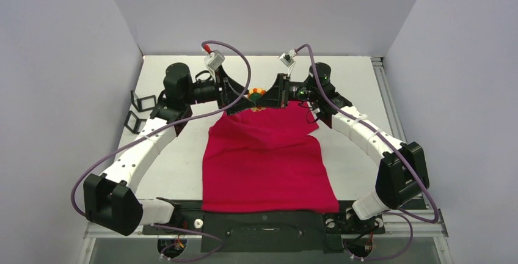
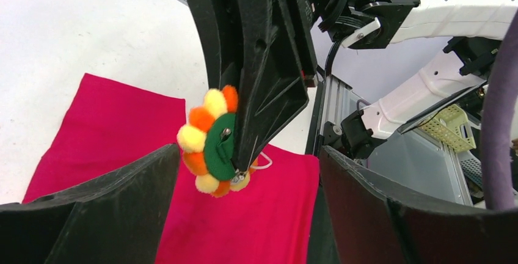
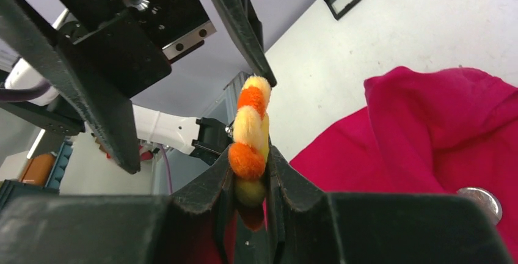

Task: Remove the brooch from the garment
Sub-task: Remove the brooch from the clothes.

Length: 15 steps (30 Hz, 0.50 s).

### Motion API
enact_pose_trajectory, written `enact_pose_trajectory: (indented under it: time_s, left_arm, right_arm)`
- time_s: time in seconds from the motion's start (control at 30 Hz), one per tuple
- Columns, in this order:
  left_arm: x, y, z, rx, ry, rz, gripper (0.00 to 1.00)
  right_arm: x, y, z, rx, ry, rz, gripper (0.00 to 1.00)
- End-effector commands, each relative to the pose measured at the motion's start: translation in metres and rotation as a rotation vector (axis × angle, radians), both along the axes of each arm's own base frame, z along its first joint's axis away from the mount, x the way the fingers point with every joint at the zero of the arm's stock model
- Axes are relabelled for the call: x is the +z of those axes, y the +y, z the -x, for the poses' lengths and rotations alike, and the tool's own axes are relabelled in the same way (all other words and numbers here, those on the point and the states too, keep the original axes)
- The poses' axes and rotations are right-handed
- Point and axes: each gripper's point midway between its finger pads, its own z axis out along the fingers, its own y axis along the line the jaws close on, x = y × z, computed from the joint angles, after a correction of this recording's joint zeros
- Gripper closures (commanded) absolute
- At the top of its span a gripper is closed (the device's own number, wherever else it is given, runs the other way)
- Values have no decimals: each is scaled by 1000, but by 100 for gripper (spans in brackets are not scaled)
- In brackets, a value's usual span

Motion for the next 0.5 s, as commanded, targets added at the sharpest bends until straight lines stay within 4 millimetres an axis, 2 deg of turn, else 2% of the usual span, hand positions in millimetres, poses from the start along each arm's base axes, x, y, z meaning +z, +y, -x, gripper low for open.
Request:
enact_pose_trajectory:
  time_s: [0.0, 0.27, 0.47]
  left_arm:
    - [17, -5, -1, 9, -90, 34, 20]
    - [3, -7, -3, 29, -56, 34, 29]
    - [-6, -6, -2, 34, -55, 31, 28]
  right_arm:
    - [26, -3, 5, -23, -114, -1, 100]
    - [33, -1, 8, -14, -137, -23, 100]
    - [40, 1, 16, 15, -159, -50, 100]
